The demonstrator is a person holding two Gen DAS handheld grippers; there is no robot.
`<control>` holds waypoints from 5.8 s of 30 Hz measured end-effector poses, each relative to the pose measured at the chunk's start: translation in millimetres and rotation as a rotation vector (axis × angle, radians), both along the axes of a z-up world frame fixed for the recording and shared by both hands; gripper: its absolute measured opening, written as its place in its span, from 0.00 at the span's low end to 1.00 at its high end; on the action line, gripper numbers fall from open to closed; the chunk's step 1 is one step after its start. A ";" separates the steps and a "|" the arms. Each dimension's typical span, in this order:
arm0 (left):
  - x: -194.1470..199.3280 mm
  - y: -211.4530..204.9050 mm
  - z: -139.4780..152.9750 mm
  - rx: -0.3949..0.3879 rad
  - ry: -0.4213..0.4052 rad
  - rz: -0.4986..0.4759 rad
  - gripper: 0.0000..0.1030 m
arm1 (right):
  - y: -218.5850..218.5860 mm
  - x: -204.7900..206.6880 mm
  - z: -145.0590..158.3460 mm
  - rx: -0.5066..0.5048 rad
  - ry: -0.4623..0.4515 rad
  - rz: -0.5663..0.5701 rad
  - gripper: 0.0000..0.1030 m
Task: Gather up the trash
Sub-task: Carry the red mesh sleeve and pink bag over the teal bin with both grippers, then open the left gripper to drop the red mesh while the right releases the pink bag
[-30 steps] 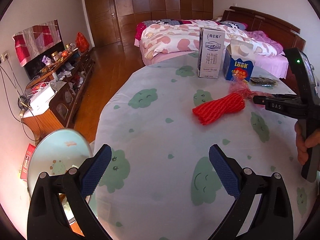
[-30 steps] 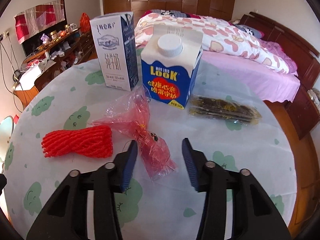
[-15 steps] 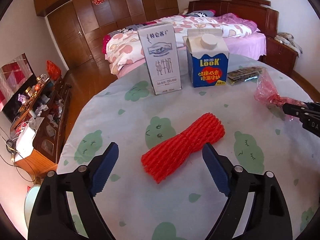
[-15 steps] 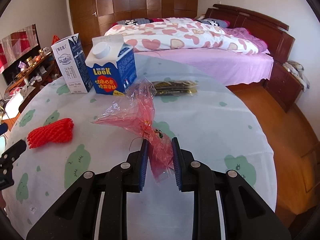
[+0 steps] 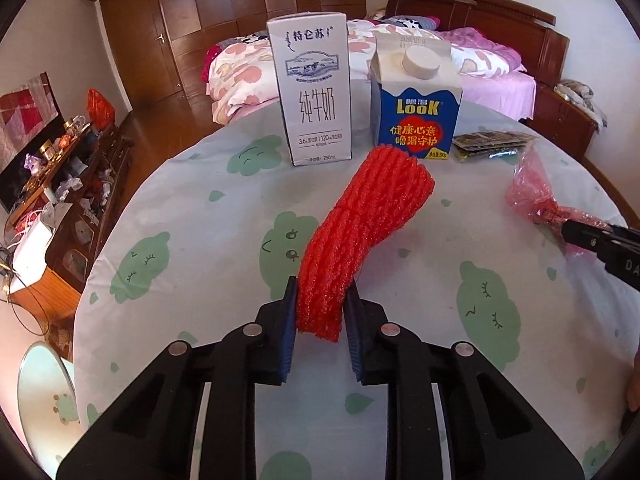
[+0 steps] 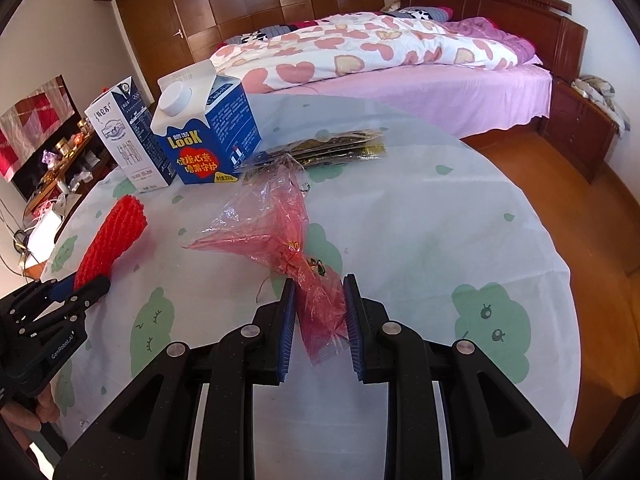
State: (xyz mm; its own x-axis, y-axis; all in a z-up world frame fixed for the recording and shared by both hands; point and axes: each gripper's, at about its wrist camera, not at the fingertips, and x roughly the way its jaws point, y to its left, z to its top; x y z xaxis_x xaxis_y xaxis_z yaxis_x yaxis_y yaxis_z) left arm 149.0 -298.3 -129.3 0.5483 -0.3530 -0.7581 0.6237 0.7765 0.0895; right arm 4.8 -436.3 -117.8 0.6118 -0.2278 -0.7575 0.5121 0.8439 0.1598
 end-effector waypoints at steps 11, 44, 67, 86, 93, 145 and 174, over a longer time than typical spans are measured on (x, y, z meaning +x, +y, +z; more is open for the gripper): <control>-45.9 66.8 19.4 0.004 0.000 0.176 0.21 | 1.0 10.9 -3.5 -0.029 0.028 -0.027 0.24; -78.1 235.9 31.1 -0.035 -0.019 0.460 0.22 | 153.4 -10.3 20.7 -0.058 -0.048 0.126 0.24; -70.6 308.3 31.3 -0.075 -0.015 0.600 0.22 | 264.0 14.5 29.2 -0.079 -0.054 0.325 0.24; -49.6 343.6 32.0 -0.098 -0.016 0.681 0.22 | 337.7 41.7 36.3 -0.124 -0.061 0.462 0.24; -44.4 354.1 29.6 -0.097 -0.011 0.714 0.22 | 359.2 54.8 36.7 -0.133 -0.062 0.497 0.24; -20.8 364.2 0.4 -0.081 0.067 0.753 0.22 | 415.7 150.0 -6.8 -0.152 0.040 0.613 0.29; -27.1 350.7 0.1 -0.058 0.054 0.709 0.37 | 366.5 74.9 18.6 -0.120 -0.080 0.486 0.42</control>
